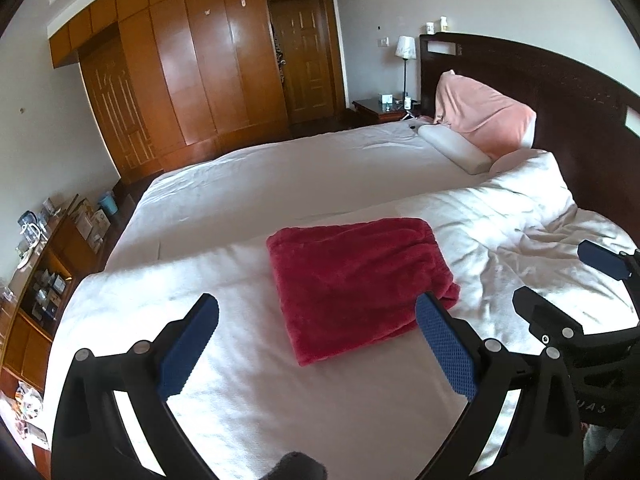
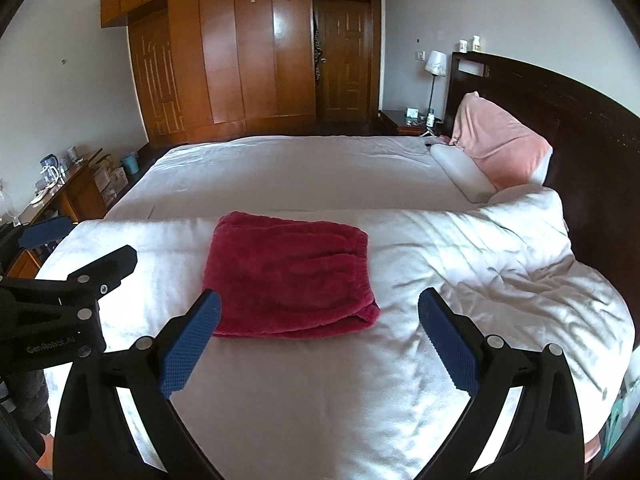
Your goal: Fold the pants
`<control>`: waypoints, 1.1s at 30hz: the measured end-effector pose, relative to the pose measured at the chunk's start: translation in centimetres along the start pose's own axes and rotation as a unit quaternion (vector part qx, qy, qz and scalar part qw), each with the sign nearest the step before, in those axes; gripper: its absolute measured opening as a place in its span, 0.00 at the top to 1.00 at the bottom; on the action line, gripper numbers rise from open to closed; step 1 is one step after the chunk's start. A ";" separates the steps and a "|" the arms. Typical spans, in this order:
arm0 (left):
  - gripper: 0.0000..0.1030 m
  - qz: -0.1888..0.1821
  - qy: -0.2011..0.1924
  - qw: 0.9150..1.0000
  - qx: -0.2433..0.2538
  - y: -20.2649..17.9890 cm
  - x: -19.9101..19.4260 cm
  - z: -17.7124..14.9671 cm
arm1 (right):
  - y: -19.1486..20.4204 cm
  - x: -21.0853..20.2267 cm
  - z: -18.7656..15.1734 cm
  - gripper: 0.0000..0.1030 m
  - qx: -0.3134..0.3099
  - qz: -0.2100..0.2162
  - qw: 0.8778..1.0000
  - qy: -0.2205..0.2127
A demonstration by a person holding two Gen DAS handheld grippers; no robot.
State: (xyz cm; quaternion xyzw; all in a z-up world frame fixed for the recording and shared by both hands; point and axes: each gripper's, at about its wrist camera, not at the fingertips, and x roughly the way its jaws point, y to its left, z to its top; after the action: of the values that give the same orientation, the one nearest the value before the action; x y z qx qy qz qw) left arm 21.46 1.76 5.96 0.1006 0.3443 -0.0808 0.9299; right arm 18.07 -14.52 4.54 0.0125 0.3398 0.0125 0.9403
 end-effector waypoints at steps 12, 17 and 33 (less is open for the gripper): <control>0.05 0.020 0.021 1.000 -0.007 -0.7 1.9 0.8 | -1.0 2.2 0.9 0.03 -0.014 0.012 1.000 0.010; 0.05 0.024 0.028 0.999 -0.008 -0.9 2.8 1.2 | -1.5 3.2 1.3 0.03 -0.014 0.016 1.000 0.014; 0.05 0.025 0.047 0.999 -0.006 -0.9 5.9 2.3 | -2.1 6.1 2.3 0.03 -0.015 0.024 0.999 0.030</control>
State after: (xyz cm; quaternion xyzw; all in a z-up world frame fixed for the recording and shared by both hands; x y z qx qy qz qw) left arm 27.10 -0.13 3.70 0.1068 0.3860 -0.0507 0.9149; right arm 24.24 -16.51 2.37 0.0062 0.3676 0.0405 0.9291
